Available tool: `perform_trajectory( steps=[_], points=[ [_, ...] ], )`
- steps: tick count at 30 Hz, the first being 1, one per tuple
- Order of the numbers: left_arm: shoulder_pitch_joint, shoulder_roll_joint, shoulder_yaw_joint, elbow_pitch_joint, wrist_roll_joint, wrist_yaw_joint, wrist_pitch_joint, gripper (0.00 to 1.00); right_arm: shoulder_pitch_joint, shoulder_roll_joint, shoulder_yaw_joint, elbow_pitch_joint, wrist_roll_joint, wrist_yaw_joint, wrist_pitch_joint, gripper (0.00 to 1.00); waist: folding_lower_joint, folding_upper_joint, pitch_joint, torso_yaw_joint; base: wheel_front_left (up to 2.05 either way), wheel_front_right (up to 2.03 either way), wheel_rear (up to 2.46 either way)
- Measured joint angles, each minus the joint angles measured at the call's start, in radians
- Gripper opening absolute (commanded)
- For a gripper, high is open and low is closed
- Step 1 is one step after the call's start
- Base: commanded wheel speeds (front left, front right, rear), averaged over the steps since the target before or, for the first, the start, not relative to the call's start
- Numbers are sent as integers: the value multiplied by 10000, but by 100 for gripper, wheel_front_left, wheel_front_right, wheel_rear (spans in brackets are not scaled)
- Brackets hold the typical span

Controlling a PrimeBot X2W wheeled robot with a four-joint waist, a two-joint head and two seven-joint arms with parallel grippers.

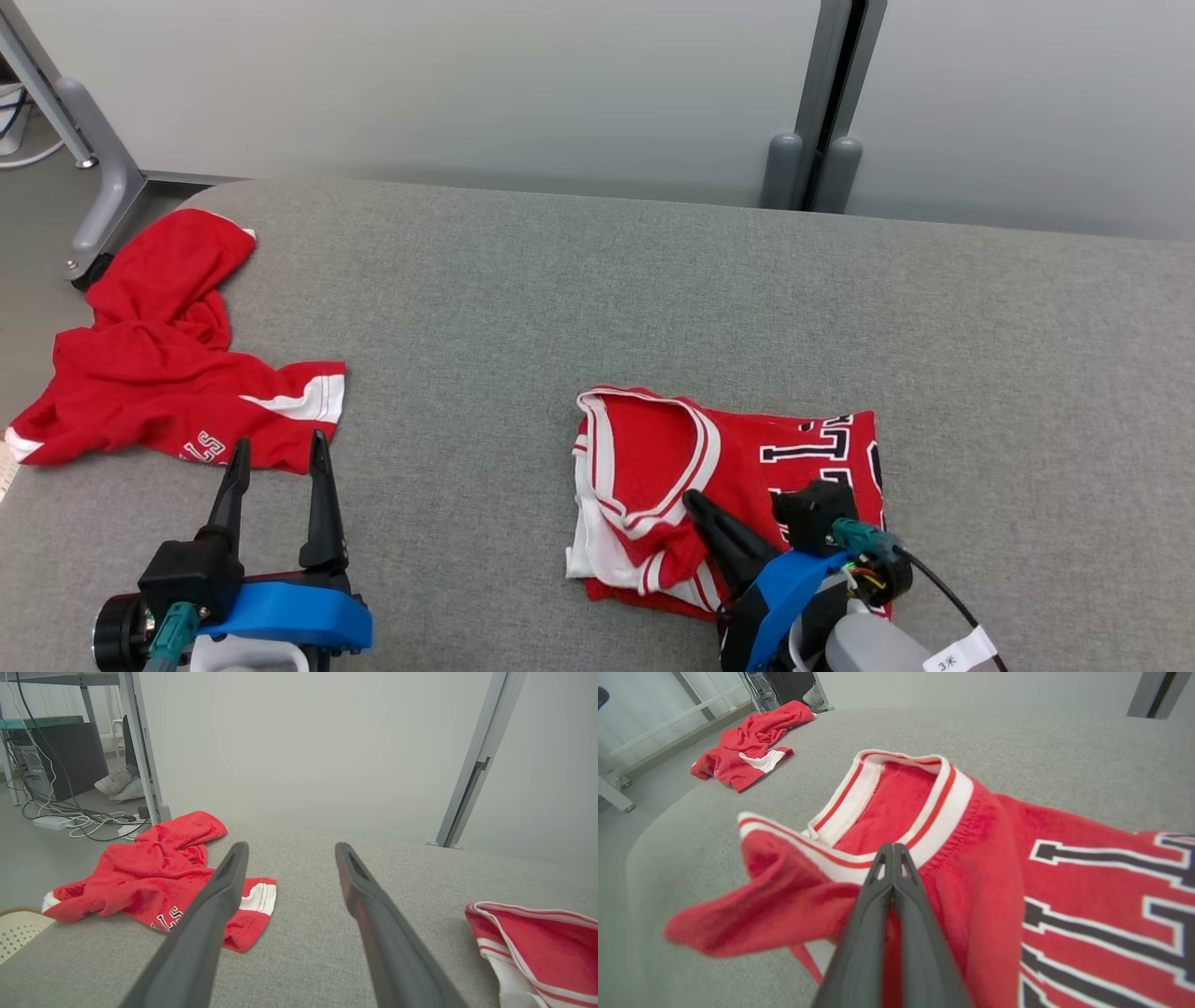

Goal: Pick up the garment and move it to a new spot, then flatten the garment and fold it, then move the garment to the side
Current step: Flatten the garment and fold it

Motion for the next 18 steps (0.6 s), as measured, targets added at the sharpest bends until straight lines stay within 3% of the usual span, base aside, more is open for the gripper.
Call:
perform_trajectory(
  steps=[11, 18],
  points=[
    [-61, 2, 2, 10, -67, 2, 0, 100, 255, 132, 3104, -562, 1996, 0, -268, 0, 0, 0, 20, -21, 0, 0, 0],
    [-57, 2, 13, -10, -79, 31, 0, 100, -2, 134, 3753, -706, 2646, 0, -403, 0, 0, 0, -33, -316, 0, 0, 0]
  ],
)
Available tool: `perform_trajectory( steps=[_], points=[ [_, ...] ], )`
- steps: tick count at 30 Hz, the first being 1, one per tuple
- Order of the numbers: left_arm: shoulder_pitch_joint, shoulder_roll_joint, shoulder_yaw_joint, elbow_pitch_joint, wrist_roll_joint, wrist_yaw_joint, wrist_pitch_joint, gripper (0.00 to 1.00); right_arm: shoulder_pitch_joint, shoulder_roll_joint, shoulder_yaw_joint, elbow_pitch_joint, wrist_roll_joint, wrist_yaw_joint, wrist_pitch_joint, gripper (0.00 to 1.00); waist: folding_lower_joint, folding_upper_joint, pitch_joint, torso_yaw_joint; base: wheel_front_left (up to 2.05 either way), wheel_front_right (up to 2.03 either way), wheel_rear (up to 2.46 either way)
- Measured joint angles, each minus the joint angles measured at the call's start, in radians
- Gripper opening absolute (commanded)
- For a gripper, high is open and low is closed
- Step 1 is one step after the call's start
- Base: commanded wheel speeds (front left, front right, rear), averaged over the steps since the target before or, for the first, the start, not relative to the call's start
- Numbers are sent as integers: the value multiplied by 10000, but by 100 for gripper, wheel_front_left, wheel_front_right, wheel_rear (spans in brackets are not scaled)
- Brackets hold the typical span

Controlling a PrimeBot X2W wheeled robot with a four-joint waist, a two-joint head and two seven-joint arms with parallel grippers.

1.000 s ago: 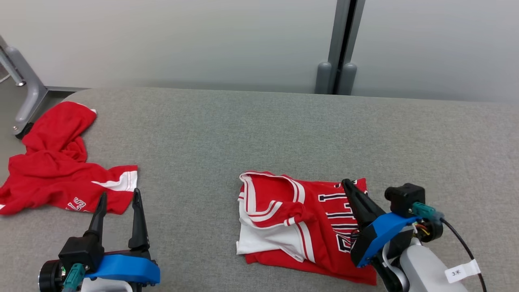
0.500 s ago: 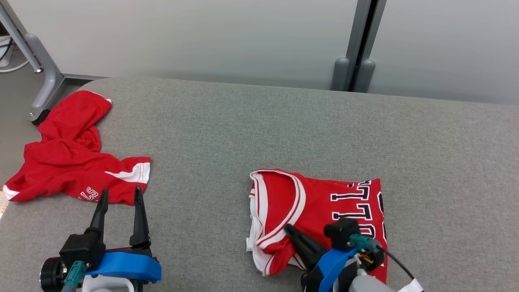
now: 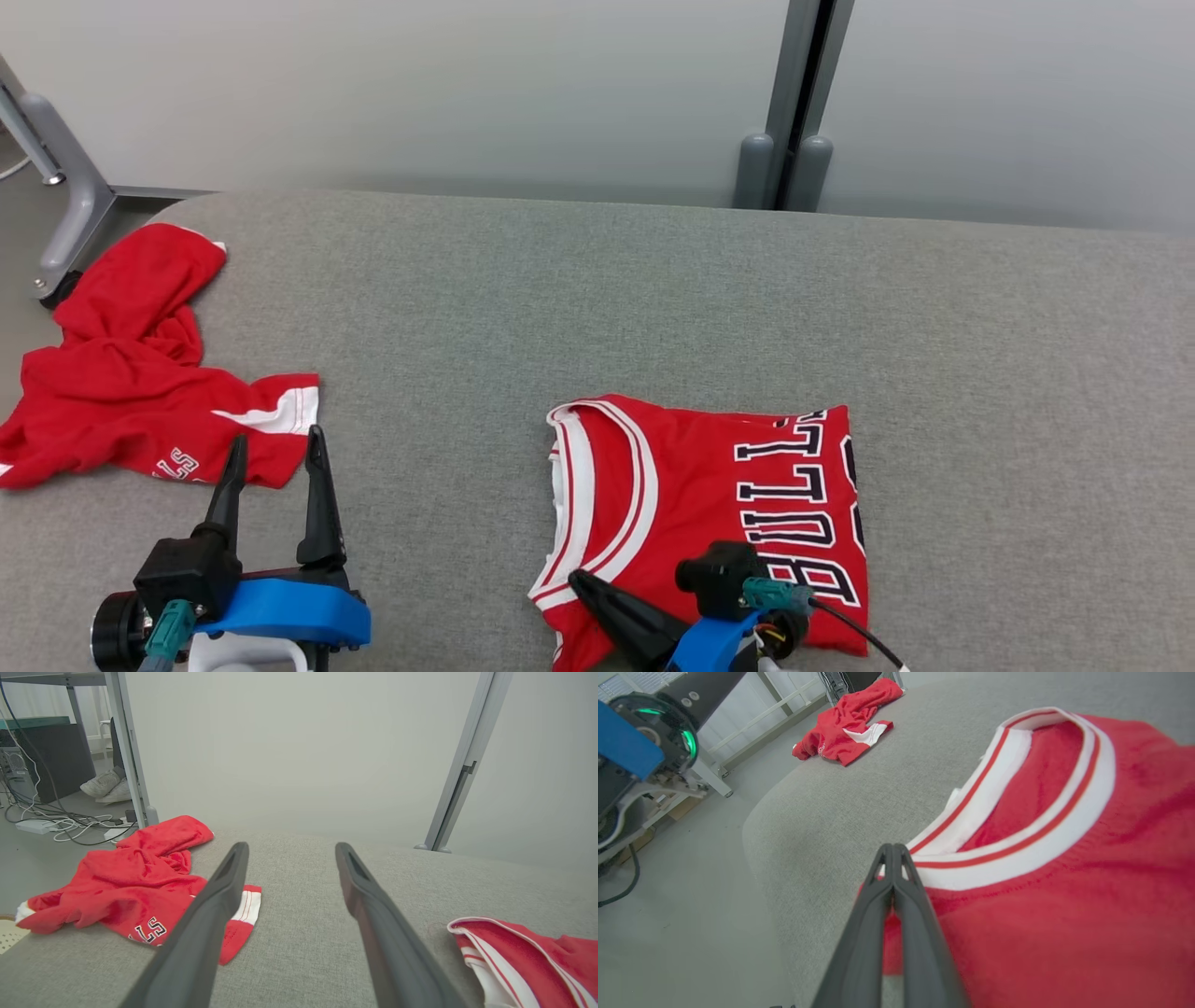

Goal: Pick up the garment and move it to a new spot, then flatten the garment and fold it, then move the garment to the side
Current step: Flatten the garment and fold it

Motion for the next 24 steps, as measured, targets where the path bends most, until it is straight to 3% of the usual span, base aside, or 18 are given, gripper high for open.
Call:
perform_trajectory(
  steps=[3, 9, 13, 21, 22, 23, 24],
  points=[
    [6, 0, 23, -23, -8, 27, 0, 100, -183, 0, -412, -35, -98, 0, -25, 0, 0, 0, -41, -189, 0, 0, 0],
    [118, 2, 56, -96, 0, 73, 0, 100, -195, -548, -2734, -867, -1170, 0, -54, 0, -1, 0, -142, -667, 0, 0, 0],
    [179, 0, 58, -113, 48, 115, 0, 100, 303, -984, -4326, -1480, -2010, -2, -58, 0, -1, 0, -239, -1012, 0, 0, 0],
    [315, -4, 44, -19, 192, 163, 0, 100, 1572, -1248, -6748, -2472, -3210, 0, -59, 0, -2, 0, -553, -1551, 0, 0, 0],
    [327, -2, 50, 8, 217, 165, 0, 100, 1721, -1248, -6976, -2560, -3335, 0, -59, 31, -2, 0, -591, -1604, 0, 0, 0],
    [335, 10, 67, 21, 245, 171, 0, 100, 1860, -1241, -7191, -2656, -3484, 0, -65, 44, -2, 1, -625, -1659, 0, 0, 0],
    [343, 10, 65, 33, 267, 173, 0, 100, 2000, -1229, -7411, -2757, -3613, 0, -69, 83, -2, 0, -654, -1703, 0, 0, 0]
  ],
)
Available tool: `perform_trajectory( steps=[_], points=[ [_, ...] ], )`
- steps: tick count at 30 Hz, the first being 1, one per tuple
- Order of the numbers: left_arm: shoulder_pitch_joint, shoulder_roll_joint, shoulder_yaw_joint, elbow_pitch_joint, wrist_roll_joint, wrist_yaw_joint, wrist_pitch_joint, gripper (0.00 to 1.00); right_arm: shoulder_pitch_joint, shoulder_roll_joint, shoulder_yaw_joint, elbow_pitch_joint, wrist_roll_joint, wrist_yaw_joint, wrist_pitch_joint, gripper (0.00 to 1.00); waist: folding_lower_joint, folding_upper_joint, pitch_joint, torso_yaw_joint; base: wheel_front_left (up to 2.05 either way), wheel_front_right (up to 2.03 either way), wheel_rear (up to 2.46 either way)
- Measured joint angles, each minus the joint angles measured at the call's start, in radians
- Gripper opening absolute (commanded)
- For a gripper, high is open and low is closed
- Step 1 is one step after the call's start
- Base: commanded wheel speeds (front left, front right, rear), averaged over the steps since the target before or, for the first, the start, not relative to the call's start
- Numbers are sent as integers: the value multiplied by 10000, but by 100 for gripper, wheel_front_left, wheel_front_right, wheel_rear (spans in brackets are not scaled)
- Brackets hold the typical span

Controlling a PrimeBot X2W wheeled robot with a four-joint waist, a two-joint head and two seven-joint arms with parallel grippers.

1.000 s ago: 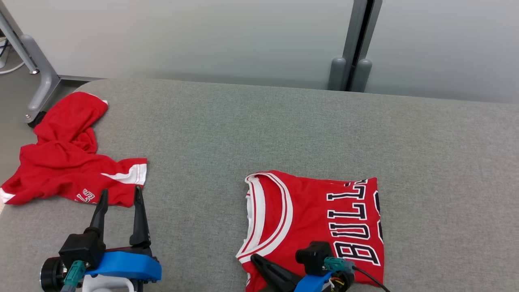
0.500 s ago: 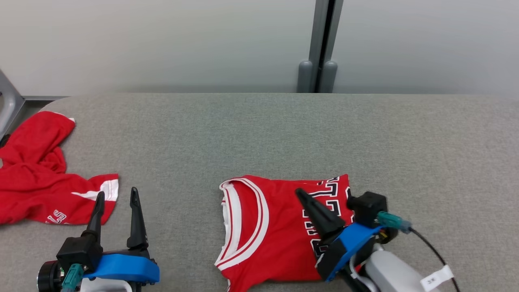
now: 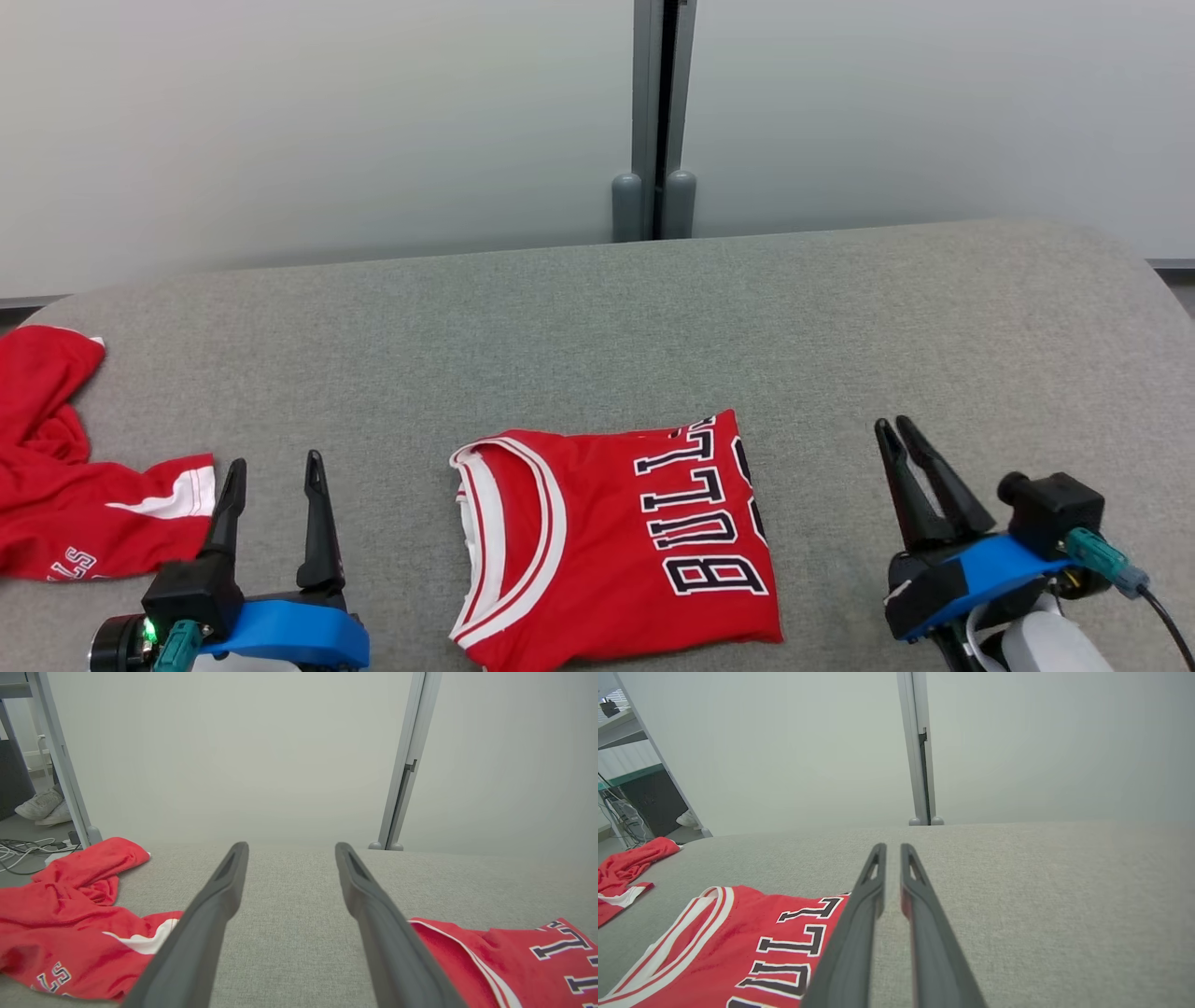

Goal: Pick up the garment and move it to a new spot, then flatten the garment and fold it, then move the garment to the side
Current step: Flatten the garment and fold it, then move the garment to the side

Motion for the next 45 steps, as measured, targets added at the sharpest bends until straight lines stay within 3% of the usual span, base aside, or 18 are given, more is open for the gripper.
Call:
perform_trajectory(
  steps=[1, 6, 17, 26, 45],
  points=[
    [9, 0, -10, -4, 23, 13, 0, 100, 130, 8, -221, -104, -128, 0, -2, 100, 0, 0, -29, -31, 0, 0, 0],
    [109, 35, -17, -23, 96, 46, 0, 100, 692, 234, -1189, -608, -635, 0, 0, 100, 0, 0, -125, -87, 0, 0, 0],
    [412, 207, -17, -157, 270, 161, 0, 100, 1819, 819, -2232, -1879, -1578, 0, 533, 100, 0, 0, -322, 156, 0, 0, 0],
    [517, 343, -146, -107, 426, 280, 0, 100, 2204, 1068, -2558, -2587, -2044, 0, 1195, 100, 1, 0, -371, 262, 0, 0, 0],
    [540, 426, -257, -59, 259, 412, 0, 100, 2337, 1197, -2516, -2631, -2140, 0, 1492, 100, 1, 0, -327, 285, 0, 0, 0]
  ],
)
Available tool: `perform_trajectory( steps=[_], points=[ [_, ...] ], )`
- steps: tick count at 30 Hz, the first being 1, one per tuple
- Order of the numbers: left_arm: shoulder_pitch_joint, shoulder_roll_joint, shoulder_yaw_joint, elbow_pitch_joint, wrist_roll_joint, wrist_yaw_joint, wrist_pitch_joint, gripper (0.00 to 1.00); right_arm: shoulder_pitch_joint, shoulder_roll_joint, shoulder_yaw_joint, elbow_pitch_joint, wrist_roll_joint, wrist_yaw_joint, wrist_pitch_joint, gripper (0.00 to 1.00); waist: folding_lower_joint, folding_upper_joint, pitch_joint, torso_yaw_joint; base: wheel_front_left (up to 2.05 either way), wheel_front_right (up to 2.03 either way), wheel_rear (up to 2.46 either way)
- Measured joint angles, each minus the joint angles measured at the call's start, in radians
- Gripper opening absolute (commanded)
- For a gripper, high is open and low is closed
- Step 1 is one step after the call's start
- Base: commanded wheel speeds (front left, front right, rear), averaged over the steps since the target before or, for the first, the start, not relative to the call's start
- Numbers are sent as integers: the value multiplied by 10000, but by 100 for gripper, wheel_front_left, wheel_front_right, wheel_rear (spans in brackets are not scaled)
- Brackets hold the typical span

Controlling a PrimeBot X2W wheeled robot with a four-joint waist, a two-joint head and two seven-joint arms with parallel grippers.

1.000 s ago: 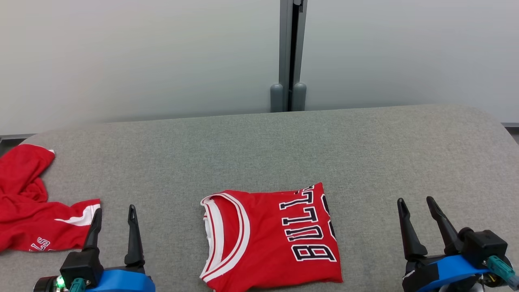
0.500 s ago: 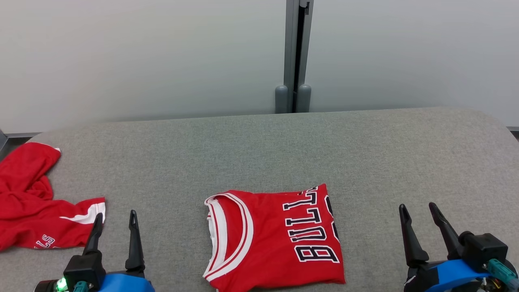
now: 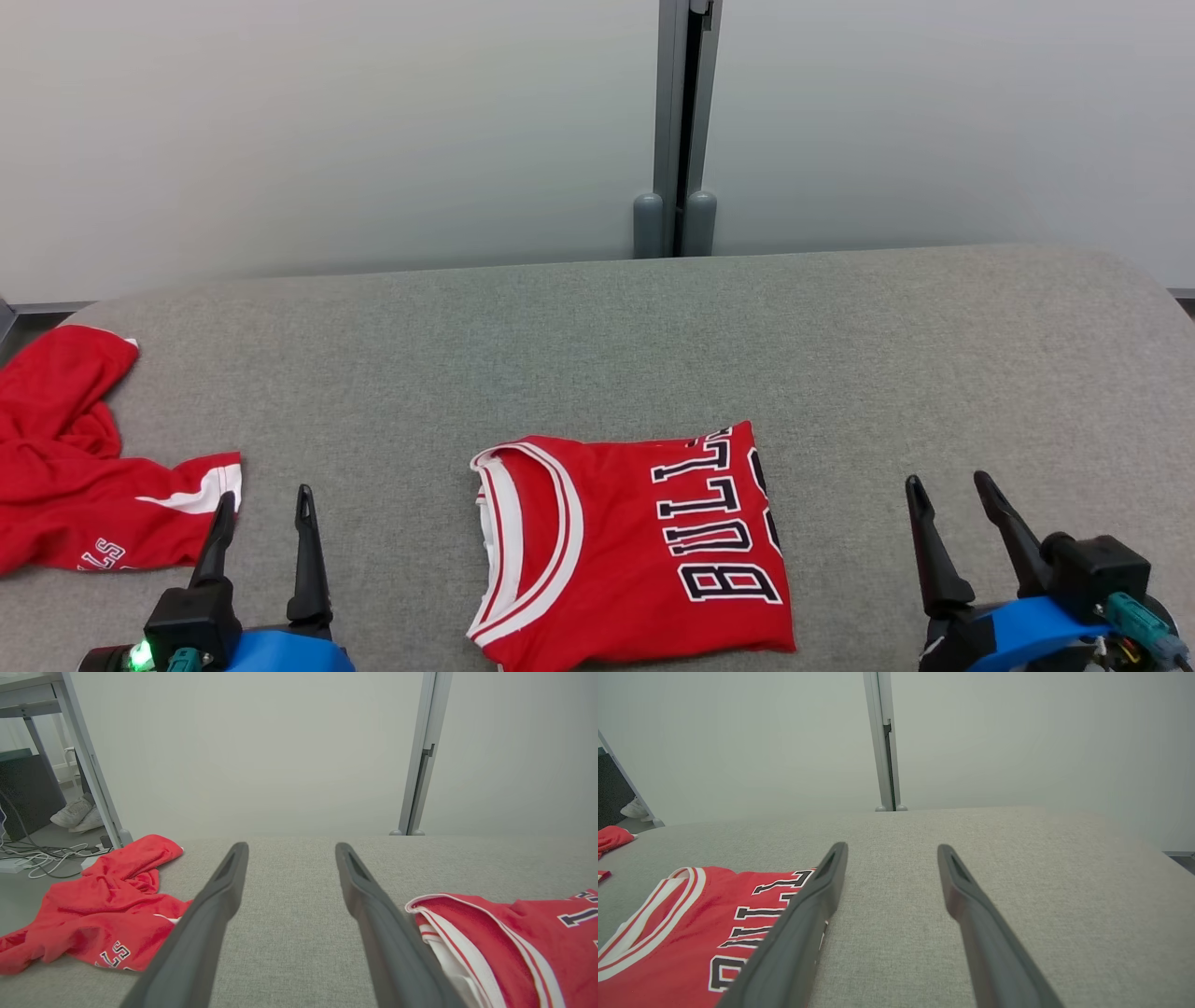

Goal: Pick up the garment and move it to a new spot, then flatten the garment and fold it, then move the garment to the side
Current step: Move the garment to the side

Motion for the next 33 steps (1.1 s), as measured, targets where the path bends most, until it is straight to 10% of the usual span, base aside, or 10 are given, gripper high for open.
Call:
perform_trajectory(
  steps=[33],
  points=[
    [-797, -50, -330, 104, -198, -46, 0, 100, -3442, -180, 2006, 6420, 556, 0, -142, 100, 0, 0, 1062, 1398, 0, 0, 0]
  ],
)
